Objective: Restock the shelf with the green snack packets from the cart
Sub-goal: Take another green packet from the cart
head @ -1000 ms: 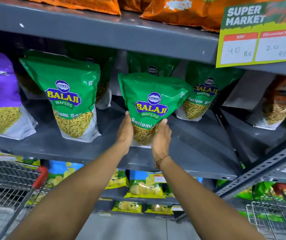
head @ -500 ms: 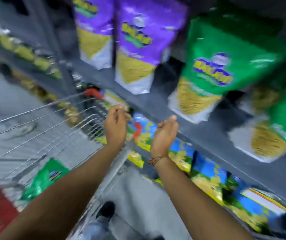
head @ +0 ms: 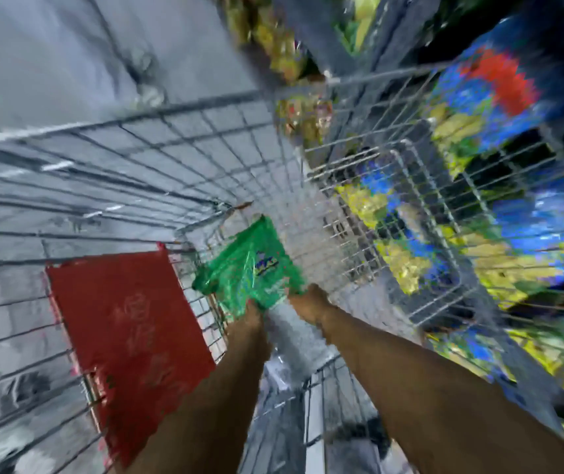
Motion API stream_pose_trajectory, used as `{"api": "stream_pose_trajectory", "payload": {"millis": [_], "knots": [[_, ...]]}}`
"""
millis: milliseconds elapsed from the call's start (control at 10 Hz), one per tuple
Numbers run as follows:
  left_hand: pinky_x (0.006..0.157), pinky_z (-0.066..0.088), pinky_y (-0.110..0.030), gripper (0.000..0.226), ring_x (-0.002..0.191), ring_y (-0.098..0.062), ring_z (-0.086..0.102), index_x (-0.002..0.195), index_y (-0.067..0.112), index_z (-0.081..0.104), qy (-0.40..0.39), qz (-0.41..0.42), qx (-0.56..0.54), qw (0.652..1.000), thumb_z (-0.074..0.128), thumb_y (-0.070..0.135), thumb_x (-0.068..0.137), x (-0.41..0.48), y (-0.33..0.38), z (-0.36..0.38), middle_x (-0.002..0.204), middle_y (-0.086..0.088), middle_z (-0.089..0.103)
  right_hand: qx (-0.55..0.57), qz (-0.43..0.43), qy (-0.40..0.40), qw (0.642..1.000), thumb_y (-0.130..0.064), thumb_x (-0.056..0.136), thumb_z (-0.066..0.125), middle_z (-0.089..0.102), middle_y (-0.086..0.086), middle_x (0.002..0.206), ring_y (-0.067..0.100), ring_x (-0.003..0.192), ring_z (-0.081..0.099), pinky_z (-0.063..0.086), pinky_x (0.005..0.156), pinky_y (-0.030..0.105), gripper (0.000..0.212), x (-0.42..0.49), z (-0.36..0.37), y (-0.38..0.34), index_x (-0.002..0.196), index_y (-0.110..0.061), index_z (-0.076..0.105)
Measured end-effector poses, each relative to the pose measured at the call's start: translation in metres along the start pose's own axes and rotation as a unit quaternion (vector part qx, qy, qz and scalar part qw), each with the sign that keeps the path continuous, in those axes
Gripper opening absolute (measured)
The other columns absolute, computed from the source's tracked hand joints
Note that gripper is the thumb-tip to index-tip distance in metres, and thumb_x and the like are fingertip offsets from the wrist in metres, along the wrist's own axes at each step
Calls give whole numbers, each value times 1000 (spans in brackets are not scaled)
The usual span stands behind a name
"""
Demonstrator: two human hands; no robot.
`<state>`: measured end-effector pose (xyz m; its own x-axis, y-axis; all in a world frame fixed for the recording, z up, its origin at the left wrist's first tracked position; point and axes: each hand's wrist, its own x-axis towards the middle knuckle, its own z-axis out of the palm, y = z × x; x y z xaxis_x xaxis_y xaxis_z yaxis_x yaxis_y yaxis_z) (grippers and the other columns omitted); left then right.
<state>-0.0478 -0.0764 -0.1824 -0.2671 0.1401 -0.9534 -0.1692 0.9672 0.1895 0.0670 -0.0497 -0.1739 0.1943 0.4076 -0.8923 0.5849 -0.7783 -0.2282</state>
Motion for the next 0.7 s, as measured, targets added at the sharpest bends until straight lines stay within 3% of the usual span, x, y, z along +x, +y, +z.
{"api": "stream_pose_trajectory", "payload": {"millis": [100, 200, 300, 400, 500, 600, 700], "knots": [[89, 51, -39, 47, 118, -24, 51, 132, 3, 42, -9, -6, 18, 1000, 34, 32, 95, -2, -2, 4, 139, -16, 47, -53, 4, 48, 997, -42, 89, 47, 46, 28, 134, 41, 124, 42, 36, 106, 44, 54, 2, 4, 10, 124, -1, 46], [69, 44, -29, 46, 116, -29, 52, 130, -2, 42, -1, 14, -12, 1000, 36, 28, 96, -26, 15, 17, 138, -22, 47, 14, -15, 90, 996, -23, 91, 48, 48, 31, 131, 40, 123, 46, 40, 97, 37, 43, -14, -15, 5, 119, 8, 41], [73, 45, -33, 51, 117, -37, 53, 124, -9, 45, 49, 78, 17, 996, 46, 32, 93, -55, 22, 28, 131, -28, 51, 56, -42, 120, 990, -11, 91, 45, 50, 31, 129, 39, 120, 49, 39, 88, 33, 34, -36, -41, 3, 118, 10, 40], [89, 44, -34, 49, 115, -39, 54, 122, -8, 47, 60, 241, -18, 969, 54, 28, 89, -129, 51, 50, 126, -27, 56, 115, -98, 177, 972, -7, 91, 41, 55, 31, 123, 40, 115, 51, 40, 79, 33, 30, -83, -91, -2, 116, 10, 45], [96, 43, -34, 48, 117, -34, 53, 125, 0, 48, 36, 348, -77, 934, 55, 29, 88, -187, 57, 64, 128, -22, 56, 187, -169, 241, 937, -6, 90, 42, 61, 30, 108, 38, 102, 58, 37, 64, 33, 21, -137, -132, 0, 103, 4, 56], [100, 41, -36, 56, 119, -31, 52, 130, 9, 44, 24, 459, -125, 879, 55, 41, 85, -283, 53, 80, 132, -17, 54, 290, -270, 318, 861, -11, 88, 44, 56, 23, 78, 35, 77, 53, 32, 58, 36, 16, -222, -182, 20, 75, -7, 53], [96, 43, -36, 55, 115, -29, 54, 126, 10, 46, 13, 538, -131, 833, 55, 44, 84, -344, 28, 90, 125, -13, 59, 339, -314, 363, 809, -14, 88, 44, 49, 15, 66, 31, 71, 50, 35, 61, 35, 17, -271, -202, 55, 72, -10, 47]]}}
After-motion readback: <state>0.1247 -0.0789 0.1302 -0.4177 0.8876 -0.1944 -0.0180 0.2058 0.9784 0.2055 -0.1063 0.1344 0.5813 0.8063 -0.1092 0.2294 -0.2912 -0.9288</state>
